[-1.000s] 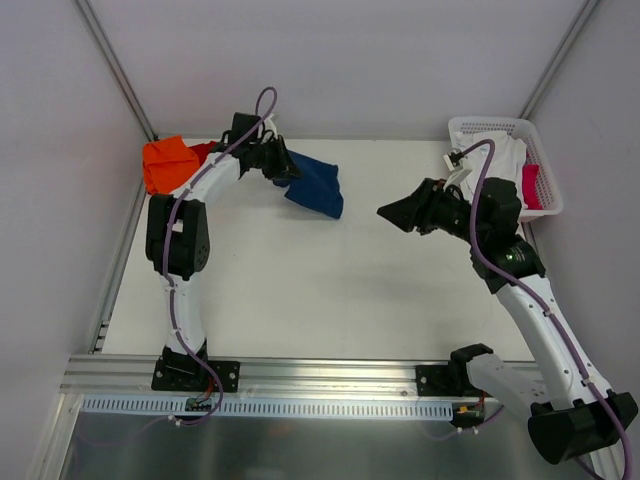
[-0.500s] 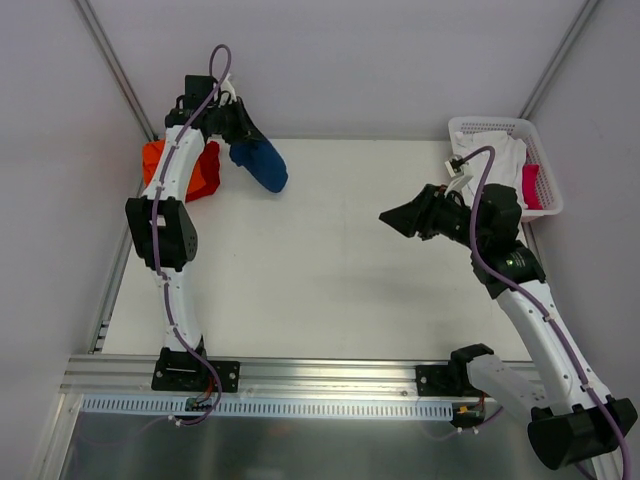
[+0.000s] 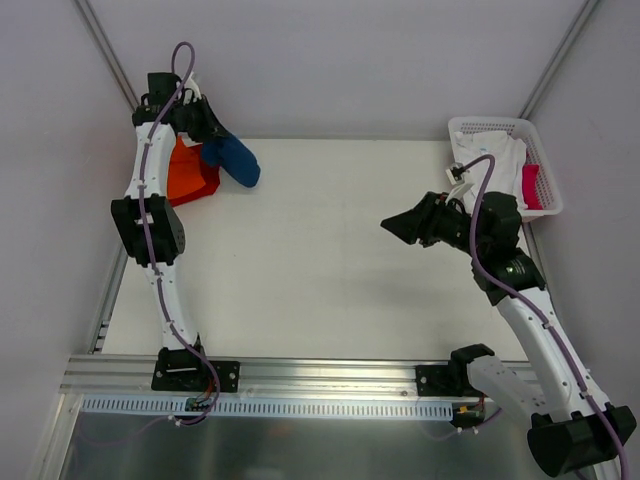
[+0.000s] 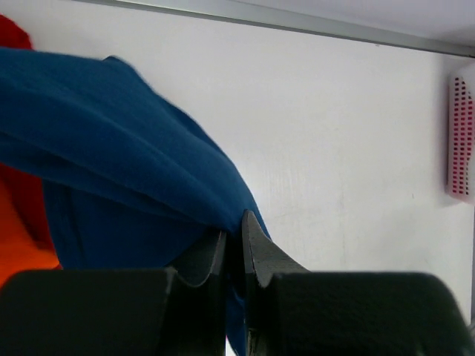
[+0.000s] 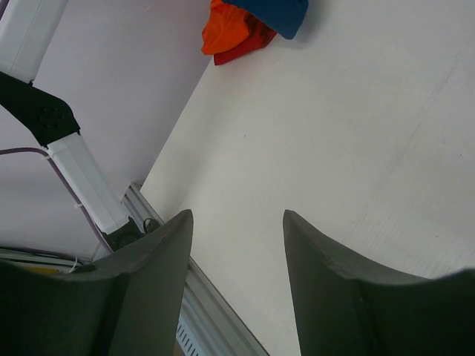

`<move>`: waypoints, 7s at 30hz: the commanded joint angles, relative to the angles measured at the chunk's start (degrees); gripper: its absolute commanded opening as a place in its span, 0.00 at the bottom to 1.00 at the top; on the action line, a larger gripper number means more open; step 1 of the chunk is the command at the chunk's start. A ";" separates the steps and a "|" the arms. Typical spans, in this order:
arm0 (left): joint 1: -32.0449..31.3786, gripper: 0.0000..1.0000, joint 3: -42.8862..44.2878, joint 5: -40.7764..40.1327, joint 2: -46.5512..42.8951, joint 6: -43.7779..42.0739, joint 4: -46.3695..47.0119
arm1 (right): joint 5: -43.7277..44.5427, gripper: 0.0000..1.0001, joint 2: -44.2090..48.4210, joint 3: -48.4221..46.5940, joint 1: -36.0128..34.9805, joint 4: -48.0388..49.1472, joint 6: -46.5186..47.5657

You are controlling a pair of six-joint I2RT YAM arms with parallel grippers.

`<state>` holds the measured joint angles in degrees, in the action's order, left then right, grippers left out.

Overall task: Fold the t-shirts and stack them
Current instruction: Put the neatly folded tshirt into the corner of the board with the left arm

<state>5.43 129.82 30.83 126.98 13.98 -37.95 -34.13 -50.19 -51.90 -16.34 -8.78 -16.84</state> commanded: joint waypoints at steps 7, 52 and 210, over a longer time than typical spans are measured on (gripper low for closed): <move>3.18 0.00 9.31 -1.30 -0.42 -3.43 0.51 | -2.26 0.55 1.24 2.50 0.69 4.12 -0.56; 8.45 0.00 -7.47 -33.46 -2.43 -7.13 3.06 | -5.77 0.54 4.58 7.87 0.87 7.98 -4.34; 22.70 0.00 -60.89 6.26 -5.05 54.22 84.53 | -12.54 0.53 7.13 15.86 7.55 9.13 -8.65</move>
<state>28.86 72.75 38.79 127.55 66.52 47.33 -45.89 -44.27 -36.62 -9.23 -0.64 -25.06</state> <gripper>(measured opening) 0.003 0.531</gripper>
